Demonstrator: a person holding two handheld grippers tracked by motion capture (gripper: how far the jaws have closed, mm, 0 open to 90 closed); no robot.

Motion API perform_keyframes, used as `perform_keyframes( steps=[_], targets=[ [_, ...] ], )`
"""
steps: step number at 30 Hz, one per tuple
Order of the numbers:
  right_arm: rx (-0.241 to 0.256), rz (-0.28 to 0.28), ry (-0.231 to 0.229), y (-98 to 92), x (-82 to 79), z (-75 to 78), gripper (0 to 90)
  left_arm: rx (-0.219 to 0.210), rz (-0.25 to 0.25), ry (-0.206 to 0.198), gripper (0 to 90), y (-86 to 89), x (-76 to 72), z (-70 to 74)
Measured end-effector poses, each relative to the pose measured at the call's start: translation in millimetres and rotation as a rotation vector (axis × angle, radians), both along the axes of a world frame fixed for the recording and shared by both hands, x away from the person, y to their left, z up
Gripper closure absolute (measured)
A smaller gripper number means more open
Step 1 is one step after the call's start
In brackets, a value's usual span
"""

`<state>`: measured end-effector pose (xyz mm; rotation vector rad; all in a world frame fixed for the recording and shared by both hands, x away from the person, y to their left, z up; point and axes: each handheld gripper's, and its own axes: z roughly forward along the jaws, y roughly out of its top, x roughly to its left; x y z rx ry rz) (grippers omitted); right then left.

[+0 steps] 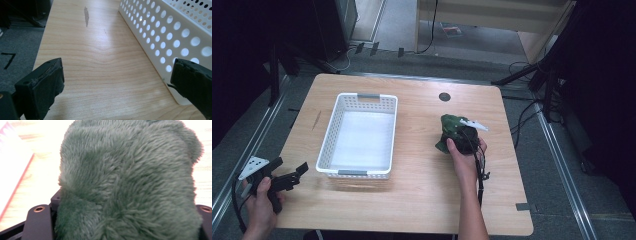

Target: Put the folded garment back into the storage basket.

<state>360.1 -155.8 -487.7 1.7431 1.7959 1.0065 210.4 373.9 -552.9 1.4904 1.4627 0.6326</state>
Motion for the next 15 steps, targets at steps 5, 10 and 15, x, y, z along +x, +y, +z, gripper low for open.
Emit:
perform_keyframes(
  steps=[5, 10, 15],
  targets=[
    [0.034, 0.012, -0.006, 4.1, -1.7, 7.1, 27.7, -0.001, 0.001, 0.0, 0.0, 0.0, 0.0, 0.0],
    [0.041, 0.038, -0.014, 14.9, -4.0, 14.1, 27.7, -0.002, -0.001, -0.001, 0.0, 0.1, 0.0, -0.1],
    [0.044, 0.058, -0.022, 26.1, -5.1, 19.8, 27.7, -0.003, 0.0, -0.002, 0.0, 0.1, 0.1, -0.1]
  ],
)
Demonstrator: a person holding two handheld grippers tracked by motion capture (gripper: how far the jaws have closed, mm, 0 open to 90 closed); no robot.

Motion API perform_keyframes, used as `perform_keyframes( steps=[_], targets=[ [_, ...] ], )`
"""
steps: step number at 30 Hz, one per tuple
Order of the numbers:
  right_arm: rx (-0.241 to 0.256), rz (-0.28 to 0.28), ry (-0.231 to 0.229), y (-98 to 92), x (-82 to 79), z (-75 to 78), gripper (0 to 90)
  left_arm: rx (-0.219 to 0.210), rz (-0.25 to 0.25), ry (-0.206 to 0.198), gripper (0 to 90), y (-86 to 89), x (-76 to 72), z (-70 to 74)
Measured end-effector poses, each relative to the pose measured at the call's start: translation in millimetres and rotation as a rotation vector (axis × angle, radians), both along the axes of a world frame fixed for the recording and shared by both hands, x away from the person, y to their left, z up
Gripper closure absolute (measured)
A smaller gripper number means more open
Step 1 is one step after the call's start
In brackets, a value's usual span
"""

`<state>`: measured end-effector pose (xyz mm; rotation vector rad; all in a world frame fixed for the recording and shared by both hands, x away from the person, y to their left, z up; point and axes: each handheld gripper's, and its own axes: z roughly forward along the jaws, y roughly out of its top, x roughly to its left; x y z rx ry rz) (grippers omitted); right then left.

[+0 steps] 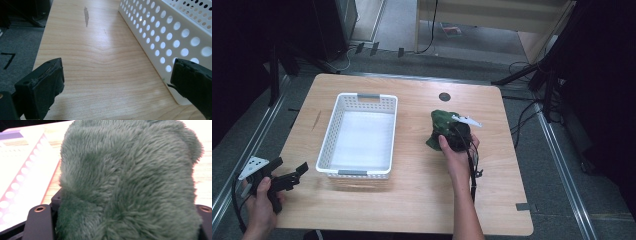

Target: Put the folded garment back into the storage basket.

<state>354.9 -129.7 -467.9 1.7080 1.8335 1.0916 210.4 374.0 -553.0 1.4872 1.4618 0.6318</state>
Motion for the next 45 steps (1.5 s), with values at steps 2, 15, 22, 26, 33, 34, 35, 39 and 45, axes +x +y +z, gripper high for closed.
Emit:
perform_keyframes(
  steps=[2, 15, 22, 26, 33, 34, 35, 39, 45],
  targets=[
    [0.006, 0.009, 0.001, 4.3, -0.6, 2.2, 27.7, 0.0, 0.0, 0.0, 0.0, 0.0, 0.0, 0.0],
    [0.024, 0.045, 0.005, 32.6, -2.2, 12.2, 27.7, -0.003, 0.0, 0.0, 0.0, 0.3, -0.1, 0.0],
    [0.013, 0.068, 0.005, 52.1, -1.8, 16.7, 27.7, -0.004, 0.0, 0.0, 0.0, 0.3, -0.1, -0.1],
    [0.018, 0.077, 0.008, 61.6, -1.3, 21.4, 27.7, -0.005, 0.0, 0.0, 0.0, 0.3, 0.0, -0.1],
    [0.025, 0.103, 0.002, 76.4, -0.9, 30.4, 27.7, -0.003, -0.002, 0.0, 0.0, 0.5, 0.0, -0.2],
    [0.025, 0.105, 0.004, 78.9, -1.0, 31.6, 27.7, -0.003, -0.002, -0.001, 0.0, 0.5, -0.1, -0.2],
    [0.025, 0.108, 0.004, 80.9, -0.9, 32.7, 27.7, -0.004, -0.003, -0.001, 0.0, 0.7, -0.1, -0.2],
    [0.035, 0.121, 0.004, 90.5, -1.0, 37.4, 27.7, -0.004, -0.003, -0.001, 0.0, 0.7, -0.1, -0.2],
    [0.018, 0.138, -0.001, 104.9, -0.8, 43.5, 27.6, -0.005, -0.005, 0.0, 0.0, 1.0, -0.2, -0.1]
  ],
)
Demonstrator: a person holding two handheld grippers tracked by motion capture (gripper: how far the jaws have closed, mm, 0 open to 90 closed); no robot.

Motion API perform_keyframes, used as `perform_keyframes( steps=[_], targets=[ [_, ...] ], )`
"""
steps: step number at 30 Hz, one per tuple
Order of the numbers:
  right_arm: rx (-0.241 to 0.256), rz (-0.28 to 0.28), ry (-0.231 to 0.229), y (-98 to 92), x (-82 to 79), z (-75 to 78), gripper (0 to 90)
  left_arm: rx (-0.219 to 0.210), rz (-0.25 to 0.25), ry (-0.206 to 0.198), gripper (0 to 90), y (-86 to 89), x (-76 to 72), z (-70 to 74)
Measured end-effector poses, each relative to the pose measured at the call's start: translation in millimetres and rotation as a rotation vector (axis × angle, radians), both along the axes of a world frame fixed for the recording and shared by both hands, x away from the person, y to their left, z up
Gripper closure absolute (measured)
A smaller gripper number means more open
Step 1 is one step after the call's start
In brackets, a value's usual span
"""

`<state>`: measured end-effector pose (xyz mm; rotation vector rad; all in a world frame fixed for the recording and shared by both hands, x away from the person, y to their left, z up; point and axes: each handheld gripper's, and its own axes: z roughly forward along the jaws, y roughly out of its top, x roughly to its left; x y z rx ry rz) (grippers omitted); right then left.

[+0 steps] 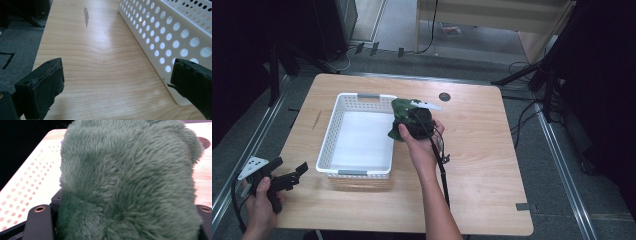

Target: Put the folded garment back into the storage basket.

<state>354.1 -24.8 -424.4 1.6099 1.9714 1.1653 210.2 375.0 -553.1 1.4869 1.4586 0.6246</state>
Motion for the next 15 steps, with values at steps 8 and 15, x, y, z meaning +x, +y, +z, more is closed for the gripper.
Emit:
perform_keyframes(
  steps=[8, 15],
  targets=[
    [0.005, 0.03, -0.003, 17.6, -0.8, 7.7, 27.6, -0.001, -0.001, 0.0, 0.0, 0.2, 0.0, 0.0],
    [0.009, 0.051, -0.001, 30.3, -1.2, 11.0, 27.6, -0.001, -0.001, 0.0, 0.0, 0.3, 0.0, 0.0]
  ],
)
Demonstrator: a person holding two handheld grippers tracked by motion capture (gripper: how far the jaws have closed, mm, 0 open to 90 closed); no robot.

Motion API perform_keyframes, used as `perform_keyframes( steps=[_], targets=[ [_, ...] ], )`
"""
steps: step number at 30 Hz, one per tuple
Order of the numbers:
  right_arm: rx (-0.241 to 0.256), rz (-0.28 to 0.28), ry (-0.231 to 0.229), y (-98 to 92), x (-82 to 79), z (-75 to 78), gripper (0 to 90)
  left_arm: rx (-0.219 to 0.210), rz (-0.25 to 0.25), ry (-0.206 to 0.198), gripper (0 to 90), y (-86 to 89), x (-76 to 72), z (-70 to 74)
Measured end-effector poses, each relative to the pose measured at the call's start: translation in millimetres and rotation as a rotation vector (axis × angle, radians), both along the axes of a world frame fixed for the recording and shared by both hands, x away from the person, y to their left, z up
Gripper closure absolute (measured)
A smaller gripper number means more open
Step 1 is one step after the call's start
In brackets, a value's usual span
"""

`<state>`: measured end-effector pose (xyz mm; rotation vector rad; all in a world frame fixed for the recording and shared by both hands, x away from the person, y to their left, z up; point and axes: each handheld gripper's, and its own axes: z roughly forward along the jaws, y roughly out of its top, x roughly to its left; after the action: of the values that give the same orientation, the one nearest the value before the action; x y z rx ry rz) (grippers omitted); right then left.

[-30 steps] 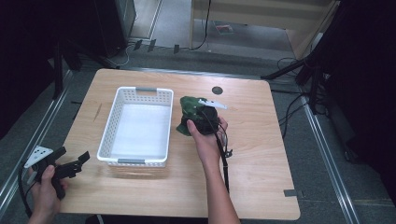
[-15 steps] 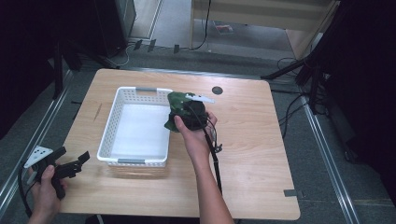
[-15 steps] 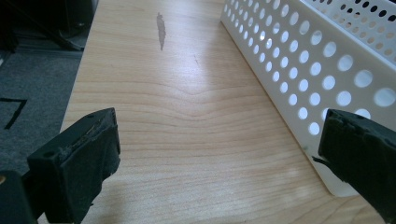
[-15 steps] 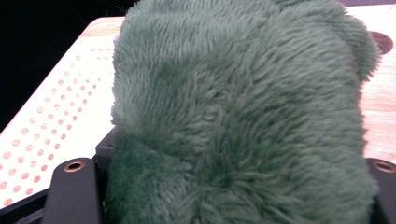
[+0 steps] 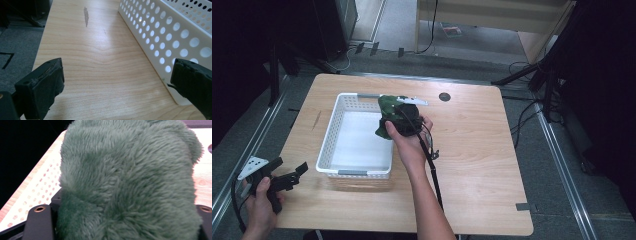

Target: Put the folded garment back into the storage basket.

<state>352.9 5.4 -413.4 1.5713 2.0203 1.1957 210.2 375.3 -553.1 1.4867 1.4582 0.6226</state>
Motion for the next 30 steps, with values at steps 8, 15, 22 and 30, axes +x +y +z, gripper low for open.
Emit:
perform_keyframes(
  steps=[8, 15, 22, 30],
  targets=[
    [-0.005, 0.03, 0.0, 18.5, 0.1, 4.2, 27.5, 0.0, 0.0, -0.001, 0.0, 0.0, 0.0, 0.0],
    [-0.005, 0.052, 0.003, 33.8, 0.0, 2.8, 27.5, 0.0, 0.0, -0.001, 0.0, 0.0, 0.0, 0.0],
    [-0.001, 0.07, 0.011, 47.6, -0.2, 0.3, 27.5, 0.0, 0.0, -0.001, 0.0, 0.1, 0.0, 0.0],
    [0.012, 0.082, 0.021, 60.1, 1.0, -3.6, 27.5, 0.0, 0.0, 0.0, 0.0, 0.1, 0.0, 0.0]
  ],
)
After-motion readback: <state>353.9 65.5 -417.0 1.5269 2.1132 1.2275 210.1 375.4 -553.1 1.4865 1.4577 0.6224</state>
